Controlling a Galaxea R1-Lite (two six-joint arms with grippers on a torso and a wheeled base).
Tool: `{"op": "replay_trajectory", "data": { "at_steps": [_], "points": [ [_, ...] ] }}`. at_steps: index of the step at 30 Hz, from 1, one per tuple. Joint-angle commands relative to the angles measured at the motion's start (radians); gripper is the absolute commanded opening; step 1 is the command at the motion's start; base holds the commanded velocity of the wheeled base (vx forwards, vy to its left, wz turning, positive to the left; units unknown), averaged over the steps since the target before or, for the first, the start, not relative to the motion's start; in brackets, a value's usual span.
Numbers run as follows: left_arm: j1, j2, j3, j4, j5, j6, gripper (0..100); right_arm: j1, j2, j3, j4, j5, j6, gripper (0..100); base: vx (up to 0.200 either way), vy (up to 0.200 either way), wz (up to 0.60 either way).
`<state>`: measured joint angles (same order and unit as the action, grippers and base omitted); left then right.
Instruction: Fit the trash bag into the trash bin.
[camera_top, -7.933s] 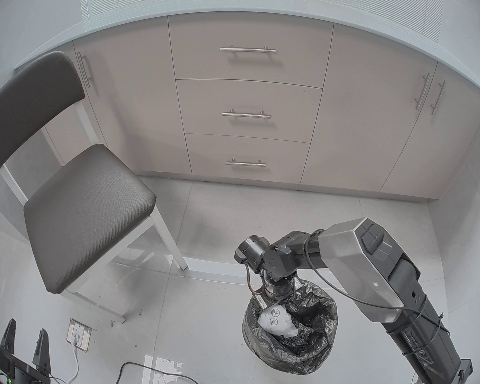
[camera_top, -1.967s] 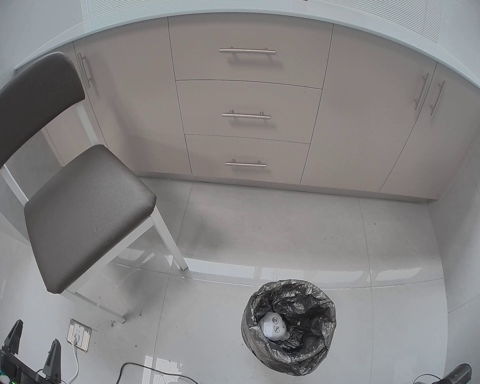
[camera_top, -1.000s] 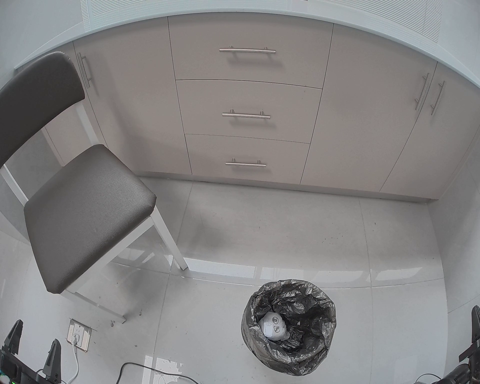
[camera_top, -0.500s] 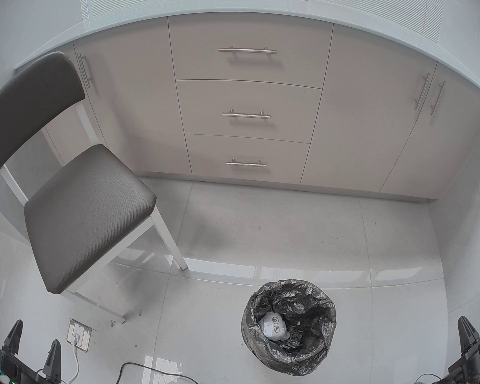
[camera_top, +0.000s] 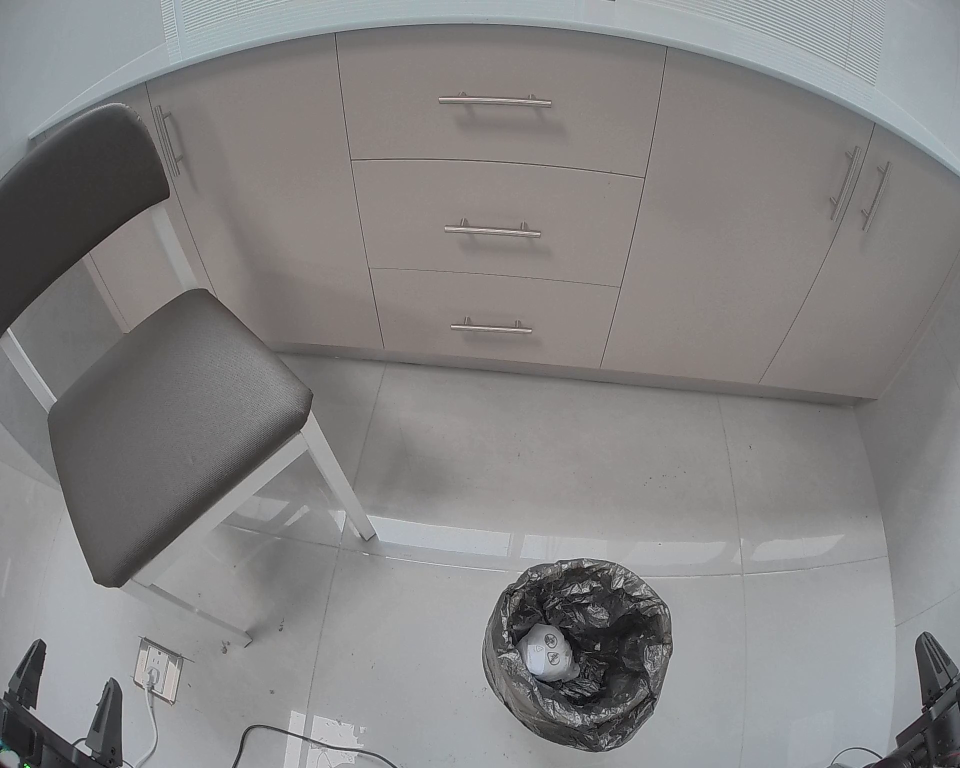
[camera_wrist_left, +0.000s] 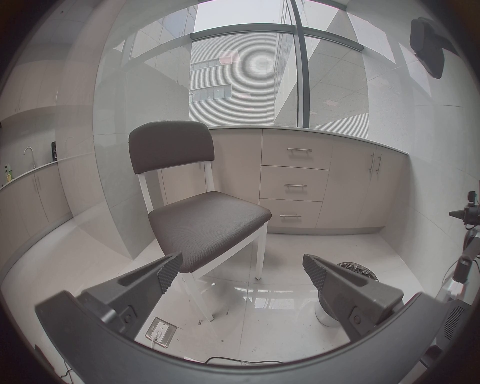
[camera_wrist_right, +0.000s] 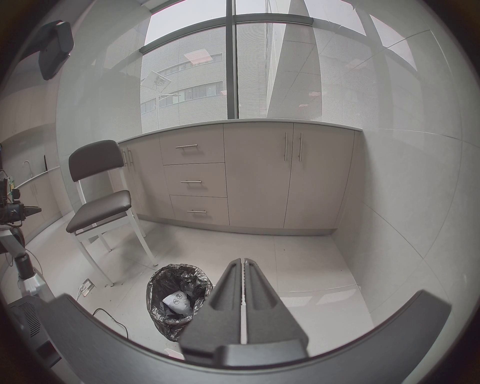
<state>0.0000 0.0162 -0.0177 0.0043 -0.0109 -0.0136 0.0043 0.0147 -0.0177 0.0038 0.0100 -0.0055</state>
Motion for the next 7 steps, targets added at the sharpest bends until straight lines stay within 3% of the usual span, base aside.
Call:
{"op": "replay_trajectory", "data": {
  "at_steps": [1,7],
  "points": [
    [0.000,-0.016,0.015,0.000,0.000,0.000,100,0.000,-0.015,0.016,-0.001,0.001,-0.001,0,0.000,0.000,0.00],
    [0.000,-0.016,0.015,0.000,0.000,0.000,100,0.000,-0.015,0.016,-0.001,0.001,-0.001,0,0.000,0.000,0.00]
  ]
}}
